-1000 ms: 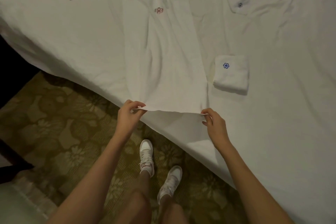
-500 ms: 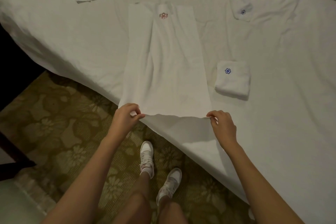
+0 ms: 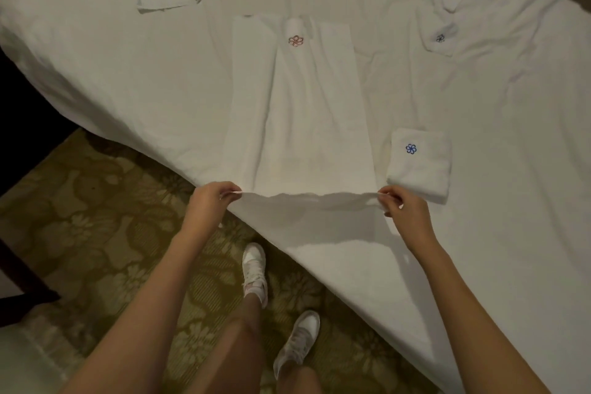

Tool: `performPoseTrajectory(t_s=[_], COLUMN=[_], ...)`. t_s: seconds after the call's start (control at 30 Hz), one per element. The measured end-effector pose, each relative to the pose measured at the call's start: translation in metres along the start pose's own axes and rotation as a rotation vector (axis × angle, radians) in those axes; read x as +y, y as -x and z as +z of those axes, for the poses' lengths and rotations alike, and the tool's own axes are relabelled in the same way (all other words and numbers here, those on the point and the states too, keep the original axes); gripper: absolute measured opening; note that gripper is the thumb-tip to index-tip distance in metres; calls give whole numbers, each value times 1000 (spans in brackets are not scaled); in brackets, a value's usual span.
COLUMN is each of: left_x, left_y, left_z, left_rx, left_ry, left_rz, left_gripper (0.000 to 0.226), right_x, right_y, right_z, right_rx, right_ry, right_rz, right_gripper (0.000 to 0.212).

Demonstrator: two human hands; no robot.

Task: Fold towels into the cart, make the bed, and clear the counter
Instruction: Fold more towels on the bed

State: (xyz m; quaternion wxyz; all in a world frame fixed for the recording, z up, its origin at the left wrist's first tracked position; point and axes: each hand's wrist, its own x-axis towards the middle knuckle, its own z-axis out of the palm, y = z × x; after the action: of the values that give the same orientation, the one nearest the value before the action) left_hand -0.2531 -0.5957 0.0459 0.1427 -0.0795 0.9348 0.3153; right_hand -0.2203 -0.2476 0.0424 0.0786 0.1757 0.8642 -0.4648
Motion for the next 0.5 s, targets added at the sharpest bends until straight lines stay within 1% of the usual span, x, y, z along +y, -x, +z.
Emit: performPoseTrajectory(t_s=[0.13,0.23,0.4,0.5], left_x=[8,19,38,52], left_y=[-58,-112,-216,-274], left_z=[-17,-34,-57,-67], left_rx=[35,76,44,45], left_ry=[4,34,-42,-101], left_rz=[49,56,114,148], left_gripper=[16,16,18,19], right_x=[-36,-58,-93,-105], right_y=[-53,-105,-193,-241], right_z=[10,23,50,61], right_rx=[97,122,163,186], right_ry=[-58,-59,-89,-33], right_rz=[-23,-18,75,125], right_gripper=[8,8,13,17])
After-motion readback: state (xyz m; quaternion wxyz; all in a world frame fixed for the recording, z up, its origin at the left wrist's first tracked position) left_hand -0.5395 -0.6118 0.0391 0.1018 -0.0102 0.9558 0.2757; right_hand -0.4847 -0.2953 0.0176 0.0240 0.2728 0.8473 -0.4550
